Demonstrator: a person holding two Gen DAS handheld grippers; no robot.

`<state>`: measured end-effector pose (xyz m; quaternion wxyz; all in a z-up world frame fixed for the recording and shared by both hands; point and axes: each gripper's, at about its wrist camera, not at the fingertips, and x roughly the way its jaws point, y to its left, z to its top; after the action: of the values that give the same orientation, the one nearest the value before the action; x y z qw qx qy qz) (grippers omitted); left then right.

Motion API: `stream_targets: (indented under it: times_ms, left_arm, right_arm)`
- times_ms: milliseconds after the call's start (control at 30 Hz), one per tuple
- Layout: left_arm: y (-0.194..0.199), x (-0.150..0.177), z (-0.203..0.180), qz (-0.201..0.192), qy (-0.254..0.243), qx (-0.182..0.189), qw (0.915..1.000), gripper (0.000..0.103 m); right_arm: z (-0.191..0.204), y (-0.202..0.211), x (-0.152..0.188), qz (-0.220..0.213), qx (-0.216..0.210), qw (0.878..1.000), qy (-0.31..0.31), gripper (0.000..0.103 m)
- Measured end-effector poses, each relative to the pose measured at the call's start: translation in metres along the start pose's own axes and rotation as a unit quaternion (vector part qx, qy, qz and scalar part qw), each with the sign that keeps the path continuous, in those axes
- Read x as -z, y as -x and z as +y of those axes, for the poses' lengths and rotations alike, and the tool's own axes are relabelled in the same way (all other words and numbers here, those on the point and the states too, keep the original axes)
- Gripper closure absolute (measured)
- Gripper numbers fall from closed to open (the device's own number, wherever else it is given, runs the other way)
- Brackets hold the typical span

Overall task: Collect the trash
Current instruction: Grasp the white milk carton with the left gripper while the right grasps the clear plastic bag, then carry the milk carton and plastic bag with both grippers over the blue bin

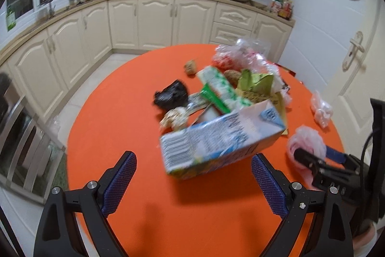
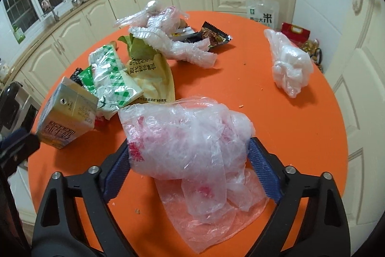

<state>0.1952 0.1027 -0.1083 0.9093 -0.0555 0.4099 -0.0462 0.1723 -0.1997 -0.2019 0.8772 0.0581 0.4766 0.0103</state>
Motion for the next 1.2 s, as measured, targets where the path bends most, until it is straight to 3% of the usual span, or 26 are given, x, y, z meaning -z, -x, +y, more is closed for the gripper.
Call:
stream_targets:
  times_ms: [200, 367, 467, 567, 767, 900, 1033, 1200]
  left_arm:
    - [-0.012, -0.011, -0.031, -0.023, -0.075, -0.016, 0.9968, 0.009]
    - [-0.039, -0.013, -0.048, -0.004, -0.123, 0.025, 0.9921, 0.015]
    - [-0.041, -0.01, -0.046, -0.015, -0.121, 0.034, 0.992, 0.038]
    - [-0.033, -0.01, -0.038, -0.027, -0.102, 0.029, 0.994, 0.068]
    - [-0.012, 0.001, -0.03, -0.036, -0.067, 0.01, 0.997, 0.07]
    - [0.003, 0.009, -0.026, -0.018, -0.049, 0.022, 0.9984, 0.069]
    - [0.003, 0.022, -0.017, 0.015, -0.019, 0.002, 0.9997, 0.068]
    - [-0.017, 0.038, -0.011, 0.087, 0.025, -0.008, 0.9958, 0.061]
  right_arm:
    - [-0.006, 0.008, 0.003, 0.005, -0.009, 1.0, -0.009, 0.02]
    - [-0.007, 0.019, 0.003, 0.002, -0.006, 1.0, -0.018, 0.02]
    - [-0.007, 0.025, 0.005, -0.002, -0.007, 1.0, -0.02, 0.02]
    - [-0.005, 0.029, 0.004, -0.005, -0.002, 1.0, -0.019, 0.02]
    - [-0.006, 0.03, 0.008, -0.002, -0.008, 1.0, -0.023, 0.02]
    - [-0.003, 0.037, 0.011, -0.005, -0.012, 1.0, -0.017, 0.02]
    - [0.002, 0.044, 0.016, -0.007, -0.014, 1.0, -0.005, 0.02]
    - [0.005, 0.04, 0.023, 0.006, -0.018, 1.0, -0.005, 0.02]
